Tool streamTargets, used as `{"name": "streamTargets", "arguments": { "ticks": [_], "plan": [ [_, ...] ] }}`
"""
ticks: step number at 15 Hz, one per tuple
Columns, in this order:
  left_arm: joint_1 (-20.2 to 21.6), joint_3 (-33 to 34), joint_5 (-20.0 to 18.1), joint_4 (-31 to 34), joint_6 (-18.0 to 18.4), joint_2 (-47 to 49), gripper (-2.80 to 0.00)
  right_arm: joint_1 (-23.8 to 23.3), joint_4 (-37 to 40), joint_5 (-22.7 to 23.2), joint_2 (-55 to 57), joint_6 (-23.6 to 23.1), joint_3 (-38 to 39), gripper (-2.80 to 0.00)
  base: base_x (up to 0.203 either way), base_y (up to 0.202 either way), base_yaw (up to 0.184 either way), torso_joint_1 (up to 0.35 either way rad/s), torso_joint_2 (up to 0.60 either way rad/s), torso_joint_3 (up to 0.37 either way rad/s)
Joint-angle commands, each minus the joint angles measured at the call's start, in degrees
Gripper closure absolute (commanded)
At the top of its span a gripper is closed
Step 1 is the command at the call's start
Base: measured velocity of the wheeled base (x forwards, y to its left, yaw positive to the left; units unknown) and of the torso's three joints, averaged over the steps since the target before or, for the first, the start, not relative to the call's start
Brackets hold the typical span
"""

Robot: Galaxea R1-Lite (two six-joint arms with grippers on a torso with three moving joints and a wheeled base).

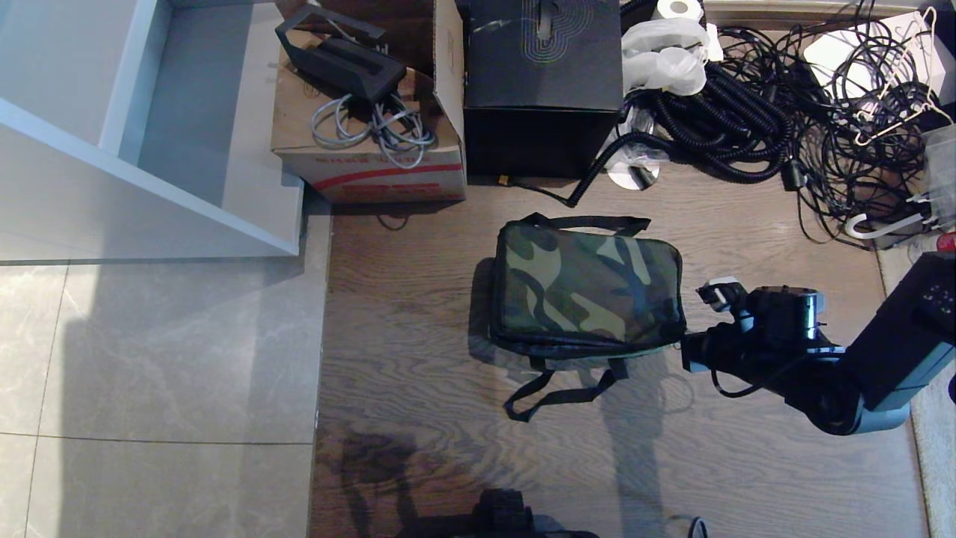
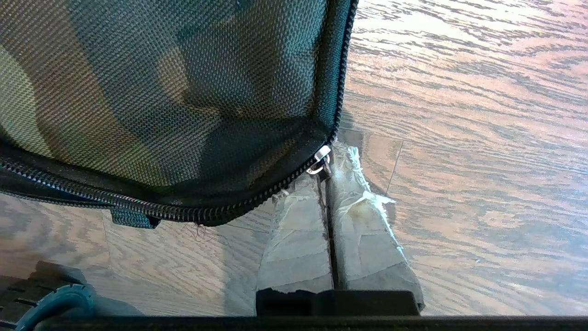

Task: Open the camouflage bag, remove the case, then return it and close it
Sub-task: Open the top of the storage box

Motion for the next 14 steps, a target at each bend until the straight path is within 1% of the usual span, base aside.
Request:
{"name": "streamTargets", "arguments": {
  "ticks": [1, 5, 6, 10, 12, 14],
  "plan": [
    [-0.01, 0.0, 0.0, 0.02, 0.03, -0.02, 0.0, 0.97, -0.33, 0.07, -0.39, 0.95, 1.03, 0.0, 0.0, 0.0, 0.0, 0.0, 0.0, 0.0],
    [-0.01, 0.0, 0.0, 0.02, 0.06, -0.02, 0.0, 5.46, -0.11, -0.1, -1.2, 9.17, 3.01, 0.0, 0.0, 0.0, 0.0, 0.0, 0.0, 0.0],
    [-0.01, 0.0, 0.0, 0.02, 0.0, -0.02, 0.0, 7.46, -0.03, -0.33, -1.4, 12.41, 3.47, 0.0, 0.0, 0.0, 0.0, 0.0, 0.0, 0.0],
    [-0.01, 0.0, 0.0, 0.02, 0.03, -0.02, 0.0, 13.91, -0.21, -3.1, -2.5, 20.44, 5.12, 0.0, 0.0, 0.0, 0.0, 0.0, 0.0, 0.0],
    [-0.1, 0.0, 0.0, 0.02, 0.0, -0.02, 0.0, 16.6, 0.1, -4.98, -3.16, 23.15, 5.22, 0.0, 0.0, 0.0, 0.0, 0.0, 0.0, 0.0],
    [-0.01, 0.0, 0.0, 0.02, 0.02, -0.02, 0.0, 16.93, 0.42, -5.14, -3.11, 23.94, 5.13, 0.0, 0.0, 0.0, 0.0, 0.0, 0.0, 0.0]
  ]
}}
